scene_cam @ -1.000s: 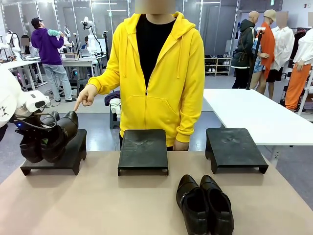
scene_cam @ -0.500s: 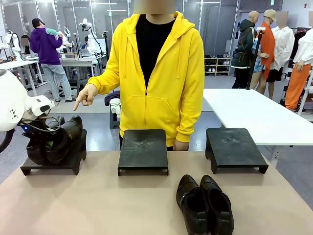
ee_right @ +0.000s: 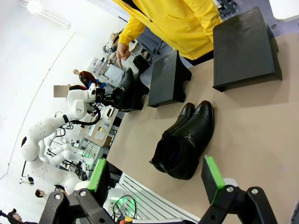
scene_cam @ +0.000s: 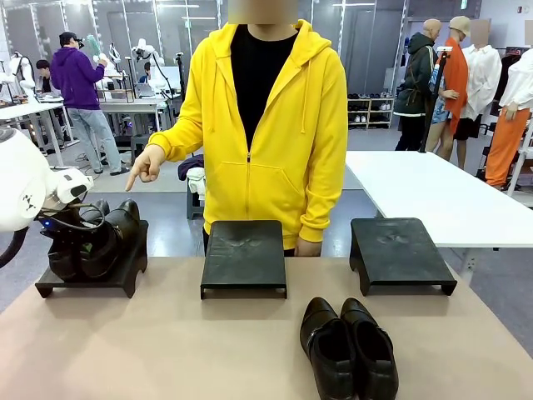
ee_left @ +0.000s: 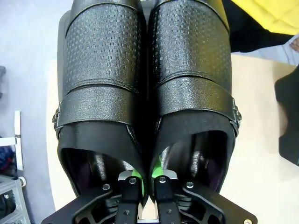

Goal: Place the shoes on the stand as instructed by the person.
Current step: Pick up one pair of Shoes and place it on the Shoes Stand indicated by the person.

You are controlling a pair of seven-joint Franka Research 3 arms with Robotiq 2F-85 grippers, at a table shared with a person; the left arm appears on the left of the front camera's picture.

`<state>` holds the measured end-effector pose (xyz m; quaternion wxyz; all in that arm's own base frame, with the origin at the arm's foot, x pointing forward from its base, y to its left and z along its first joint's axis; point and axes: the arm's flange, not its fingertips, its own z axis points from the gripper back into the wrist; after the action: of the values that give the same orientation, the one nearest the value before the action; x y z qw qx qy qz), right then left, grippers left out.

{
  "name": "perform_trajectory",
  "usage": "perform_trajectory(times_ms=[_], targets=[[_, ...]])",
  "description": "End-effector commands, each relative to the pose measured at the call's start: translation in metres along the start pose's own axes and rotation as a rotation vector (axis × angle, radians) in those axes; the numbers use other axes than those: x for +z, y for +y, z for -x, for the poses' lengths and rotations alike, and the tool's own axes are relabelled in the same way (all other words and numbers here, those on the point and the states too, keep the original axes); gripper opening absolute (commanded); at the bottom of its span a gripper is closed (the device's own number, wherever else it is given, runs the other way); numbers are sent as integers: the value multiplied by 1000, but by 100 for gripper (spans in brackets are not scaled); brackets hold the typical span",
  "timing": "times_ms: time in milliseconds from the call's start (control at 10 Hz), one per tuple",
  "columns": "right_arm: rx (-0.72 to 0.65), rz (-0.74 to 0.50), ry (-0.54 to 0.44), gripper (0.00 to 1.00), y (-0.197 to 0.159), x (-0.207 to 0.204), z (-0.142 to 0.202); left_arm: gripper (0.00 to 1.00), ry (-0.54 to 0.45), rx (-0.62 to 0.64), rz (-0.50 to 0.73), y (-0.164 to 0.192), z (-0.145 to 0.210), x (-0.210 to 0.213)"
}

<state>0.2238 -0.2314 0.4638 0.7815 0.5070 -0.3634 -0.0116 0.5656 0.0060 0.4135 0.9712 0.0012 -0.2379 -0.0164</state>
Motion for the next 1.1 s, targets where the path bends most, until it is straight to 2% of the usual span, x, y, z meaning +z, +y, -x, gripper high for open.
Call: perform_trajectory(times_ms=[0, 100, 200, 300, 500, 700, 800, 900, 1000], targets=[[8, -7, 0, 100, 1, 0, -2, 7, -44, 2, -14, 5, -8, -2], [8, -7, 0, 100, 1, 0, -2, 35, -38, 9, -14, 5, -7, -2], [8, -7, 0, 100, 1, 0, -2, 46, -42, 17, -10, 5, -9, -3], [8, -7, 0, 100, 1, 0, -2, 74, -39, 22, -8, 6, -8, 1], [8, -7, 0, 100, 1, 0, -2, 100, -28, 30, 2, 6, -7, 7], [8, -7, 0, 100, 1, 0, -2, 100, -12, 32, -2, 6, -8, 12], [8, -7, 0, 100, 1, 0, -2, 91, -13, 34, -4, 8, -9, 15], [8, -7, 0, 100, 1, 0, -2, 100, -14, 31, -3, 8, -8, 20], [8, -7, 0, 100, 1, 0, -2, 100, -25, 34, -4, 7, -7, 26]])
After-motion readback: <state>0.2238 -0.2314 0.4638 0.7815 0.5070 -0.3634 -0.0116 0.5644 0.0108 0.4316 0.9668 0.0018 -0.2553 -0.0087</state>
